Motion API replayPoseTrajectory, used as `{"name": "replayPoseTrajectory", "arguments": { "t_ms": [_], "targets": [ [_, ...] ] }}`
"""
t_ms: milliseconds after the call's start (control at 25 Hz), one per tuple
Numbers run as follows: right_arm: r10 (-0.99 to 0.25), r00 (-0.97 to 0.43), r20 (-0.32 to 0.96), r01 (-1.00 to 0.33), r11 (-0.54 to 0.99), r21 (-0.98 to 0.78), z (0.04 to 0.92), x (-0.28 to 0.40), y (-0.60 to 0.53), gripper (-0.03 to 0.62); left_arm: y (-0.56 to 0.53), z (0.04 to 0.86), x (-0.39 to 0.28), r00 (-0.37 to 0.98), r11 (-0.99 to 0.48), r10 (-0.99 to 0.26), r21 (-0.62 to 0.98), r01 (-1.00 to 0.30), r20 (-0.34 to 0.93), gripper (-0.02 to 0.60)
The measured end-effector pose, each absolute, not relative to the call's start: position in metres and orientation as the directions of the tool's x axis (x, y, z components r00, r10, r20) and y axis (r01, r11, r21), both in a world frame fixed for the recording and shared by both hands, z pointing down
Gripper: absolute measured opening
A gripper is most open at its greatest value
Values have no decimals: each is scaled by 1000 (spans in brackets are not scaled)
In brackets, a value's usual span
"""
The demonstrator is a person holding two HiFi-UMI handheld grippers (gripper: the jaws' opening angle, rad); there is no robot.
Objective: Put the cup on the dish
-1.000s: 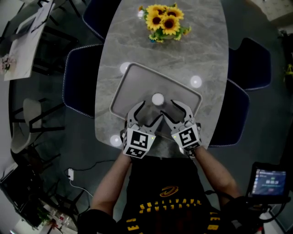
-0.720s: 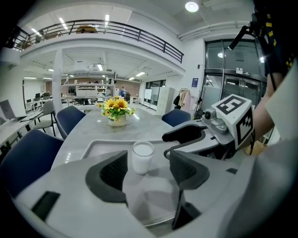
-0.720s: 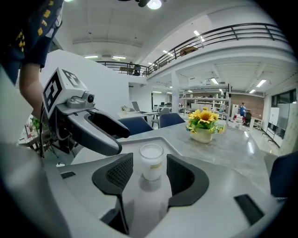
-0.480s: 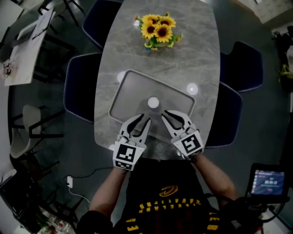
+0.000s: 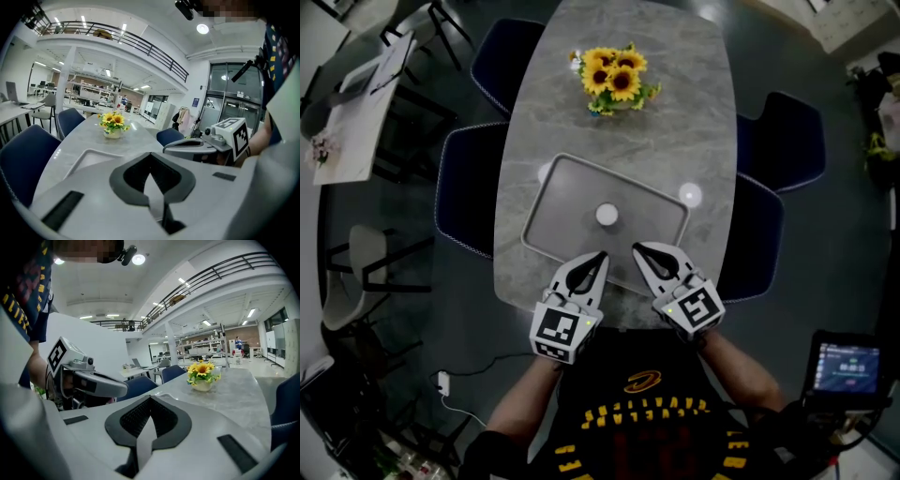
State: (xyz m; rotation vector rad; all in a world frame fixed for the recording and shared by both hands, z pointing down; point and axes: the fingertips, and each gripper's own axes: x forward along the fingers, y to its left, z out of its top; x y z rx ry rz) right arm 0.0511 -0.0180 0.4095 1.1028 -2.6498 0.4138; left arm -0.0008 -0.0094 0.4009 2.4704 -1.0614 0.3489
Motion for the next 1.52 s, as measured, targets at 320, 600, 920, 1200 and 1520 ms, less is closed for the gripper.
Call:
{"name": "replayPoseTrajectory", "arguments": {
  "t_ms": [320, 600, 920, 1200, 1520],
  "targets": [
    [-678, -661, 320, -748, 629, -211, 389, 59, -10, 7, 6, 381, 8, 693, -623, -621, 306, -720, 365, 2],
    [-683, -671, 289, -740, 643, -199, 364, 64, -8, 8, 0, 356, 12, 696, -633, -646, 292, -718, 313, 2],
    [-696, -675, 246, -737, 649, -186, 342, 64, -10, 8, 0, 335, 13, 701, -615, -652, 338, -712, 290, 2],
    [-700, -676, 229, -737, 646, -200, 338, 66, -11, 8, -1, 328, 18, 703, -621, -651, 331, -710, 287, 2],
    [-696, -683, 223, -731, 647, -219, 341, 72, -9, 8, 5, 337, 26, 706, -625, -637, 329, -708, 310, 2]
  ]
}}
